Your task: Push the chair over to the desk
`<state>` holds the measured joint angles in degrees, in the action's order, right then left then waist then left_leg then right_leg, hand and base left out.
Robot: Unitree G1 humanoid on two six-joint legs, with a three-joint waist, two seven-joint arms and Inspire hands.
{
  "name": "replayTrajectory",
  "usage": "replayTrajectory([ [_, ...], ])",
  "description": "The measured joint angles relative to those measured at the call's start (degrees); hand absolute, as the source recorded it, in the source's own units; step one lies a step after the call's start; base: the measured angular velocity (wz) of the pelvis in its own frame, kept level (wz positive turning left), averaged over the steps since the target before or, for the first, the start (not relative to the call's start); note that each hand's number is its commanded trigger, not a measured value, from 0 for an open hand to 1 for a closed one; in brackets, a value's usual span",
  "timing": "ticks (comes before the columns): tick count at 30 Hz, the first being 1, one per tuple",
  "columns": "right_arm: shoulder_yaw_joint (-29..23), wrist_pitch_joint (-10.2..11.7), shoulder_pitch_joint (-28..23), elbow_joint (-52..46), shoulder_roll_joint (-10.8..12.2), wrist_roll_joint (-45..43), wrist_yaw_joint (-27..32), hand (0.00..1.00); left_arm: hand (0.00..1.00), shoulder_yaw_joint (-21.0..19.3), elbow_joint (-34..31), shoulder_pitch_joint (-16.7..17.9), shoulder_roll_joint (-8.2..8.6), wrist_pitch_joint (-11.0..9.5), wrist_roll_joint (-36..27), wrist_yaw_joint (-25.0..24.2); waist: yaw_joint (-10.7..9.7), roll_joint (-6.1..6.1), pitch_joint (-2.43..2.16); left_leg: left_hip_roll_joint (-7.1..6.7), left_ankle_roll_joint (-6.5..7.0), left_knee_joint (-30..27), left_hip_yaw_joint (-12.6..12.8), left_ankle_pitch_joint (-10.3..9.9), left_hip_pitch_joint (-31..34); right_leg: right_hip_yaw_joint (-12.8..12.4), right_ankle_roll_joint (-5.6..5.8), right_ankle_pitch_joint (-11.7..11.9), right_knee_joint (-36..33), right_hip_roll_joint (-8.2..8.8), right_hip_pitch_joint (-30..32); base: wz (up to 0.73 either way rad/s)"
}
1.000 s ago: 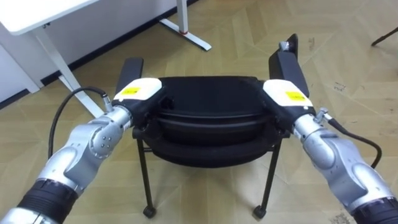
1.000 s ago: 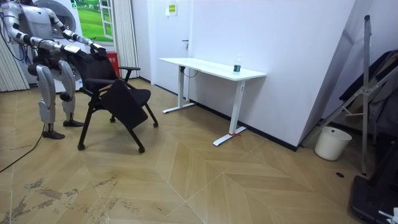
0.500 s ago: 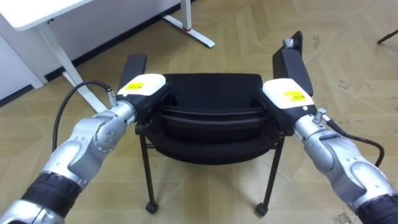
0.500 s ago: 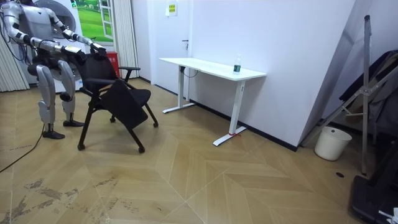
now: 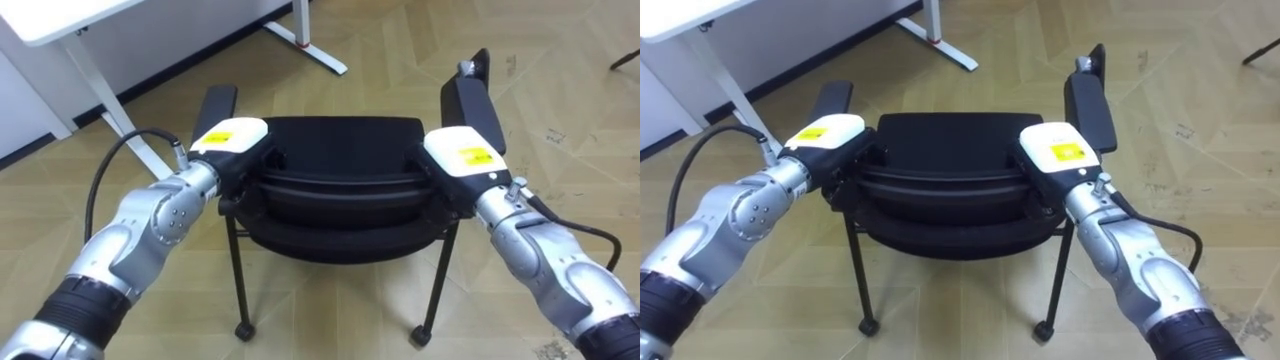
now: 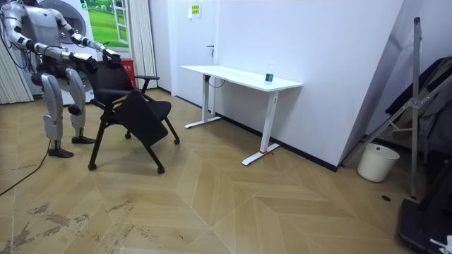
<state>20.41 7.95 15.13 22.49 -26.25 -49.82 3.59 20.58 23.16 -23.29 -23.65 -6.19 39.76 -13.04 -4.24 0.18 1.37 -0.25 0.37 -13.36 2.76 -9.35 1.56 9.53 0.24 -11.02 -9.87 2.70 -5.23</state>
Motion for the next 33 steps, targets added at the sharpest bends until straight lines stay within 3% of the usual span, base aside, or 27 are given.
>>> replayTrajectory([
  [6,0.57,0.62,-0.5,0.95,-0.17,0.01,2.22,1.0,1.0,0.41,0.23,-0.03,0.04,-0.02,0.32,0.09,-0.3,-0.1,-0.03,-0.02,0.0,-0.6,-0.73,0.0,0.0,0.94,0.0,0.0,-0.02,0.04,-0.53,0.06],
  [9,0.82,0.79,-0.41,1.71,0.07,0.05,3.14,1.0,1.0,0.52,0.56,-0.04,0.09,-0.12,0.49,0.89,-0.35,-0.57,0.22,0.14,-0.06,-2.39,-1.19,-0.04,0.99,1.74,0.0,0.0,-0.36,0.06,-0.54,0.1],
  [12,0.82,0.79,-0.41,2.66,0.33,0.35,3.36,1.0,1.0,0.53,0.97,-0.07,0.56,-0.11,0.88,1.42,-0.51,-1.02,0.5,1.03,-0.58,-7.39,-1.42,-1.29,3.28,2.69,-0.36,-0.32,-1.97,-0.51,-0.33,0.17],
  [13,0.86,0.79,-0.41,3.21,0.57,0.45,3.32,1.0,1.0,0.6,1.89,-0.24,0.89,-0.33,0.87,1.72,-0.42,-1.04,0.56,1.71,-0.72,-10.48,-1.52,-2.16,4.31,3.14,-0.56,-1.16,-3.45,-0.7,-0.28,0.13],
  [16,0.84,0.81,-0.35,4.2,1.14,0.61,3.27,1.0,1.0,1.18,4.38,-1.16,1.26,-0.88,0.87,2.58,-0.39,-1.38,0.79,2.07,-0.7,-18.6,-1.45,-3.67,7.17,3.48,-1.17,-5.16,-9.53,-0.27,0.85,0.18],
  [18,0.66,0.79,-0.29,4.23,1.13,0.57,3.21,1.0,1.0,1.35,5.14,-1.7,1.88,-0.67,1.02,2.88,-0.71,-1.33,0.91,2.36,-0.7,-24.05,-1.12,-3.67,9.92,4.25,-1.44,-7.55,-13.14,0.22,2.0,0.32],
  [21,0.82,1.23,0.02,5.29,1.25,0.73,3.23,1.0,1.0,1.61,6.3,-2.02,2.02,-0.74,0.89,3.1,-0.33,-0.71,1.22,4.75,-0.72,-31.93,-0.02,-3.62,13.1,4.81,-2.39,-9.9,-16.28,-0.58,2.38,0.13],
  [23,0.95,1.68,0.12,5.65,1.05,0.95,3.75,1.0,1.0,1.91,6.42,-1.99,1.89,-1.28,0.4,3.4,0.29,-0.62,1.46,4.52,-1.16,-35.31,-0.2,-3.38,15.84,4.23,-2.94,-11.27,-18.6,-0.63,2.67,0.03],
  [25,0.92,2.33,0.15,5.14,-0.41,1.12,4.25,1.0,1.0,1.96,6.4,-2.01,1.9,-2.1,-0.23,4.05,1.04,-0.4,1.24,3.52,-1.21,-28.5,0.13,-3.53,18.31,4.02,-3.04,-12.43,-20.48,-0.31,4.46,-0.04],
  [26,0.92,2.48,0.12,4.93,-1.09,1.52,4.47,1.0,1.0,2.01,6.02,-2.01,1.89,-2.55,-0.29,4.08,1.41,-0.05,0.88,3.41,-0.83,-22.0,0.38,-2.65,19.75,3.77,-3.06,-13.2,-21.36,-0.16,5.31,-0.27],
  [27,0.92,2.52,0.12,5.02,-1.22,1.75,4.51,1.0,1.0,2.01,5.99,-2.03,1.85,-2.79,-0.3,4.05,1.76,0.04,0.84,3.34,-0.17,-19.65,0.45,-0.61,20.11,3.72,-3.01,-13.5,-21.66,-0.02,5.55,-0.49],
  [28,0.94,2.52,-0.32,5.45,-0.93,1.82,4.65,1.0,1.0,2.11,6.03,-1.84,1.81,-3.01,-0.18,3.56,2.61,-0.78,0.29,2.35,0.06,-17.43,0.16,2.28,19.63,2.66,-1.8,-14.39,-22.23,0.69,5.81,-0.34],
  [29,1.0,2.54,-0.84,5.37,-0.83,1.96,5.15,1.0,1.0,2.17,6.0,-1.89,1.54,-3.39,-0.1,3.41,2.74,-1.37,-0.55,0.93,0.91,-15.66,0.29,3.26,18.48,1.99,-0.46,-14.53,-21.89,1.49,5.69,-0.21],
  [31,1.01,2.54,-0.91,5.24,-0.8,2.16,6.16,1.0,1.0,2.24,5.93,-2.45,1.16,-3.89,0.18,3.95,2.42,-1.95,-0.38,0.1,2.01,-14.24,0.74,4.47,17.62,1.13,0.35,-13.5,-19.82,1.61,4.81,-0.04],
  [33,0.93,2.37,-0.83,5.48,-0.47,2.01,7.36,1.0,1.0,2.24,5.94,-3.0,1.07,-3.86,0.34,3.94,2.66,-2.01,-0.36,-0.55,2.7,-14.19,1.41,4.07,17.25,0.26,0.9,-12.92,-18.12,2.01,4.04,-0.19],
])
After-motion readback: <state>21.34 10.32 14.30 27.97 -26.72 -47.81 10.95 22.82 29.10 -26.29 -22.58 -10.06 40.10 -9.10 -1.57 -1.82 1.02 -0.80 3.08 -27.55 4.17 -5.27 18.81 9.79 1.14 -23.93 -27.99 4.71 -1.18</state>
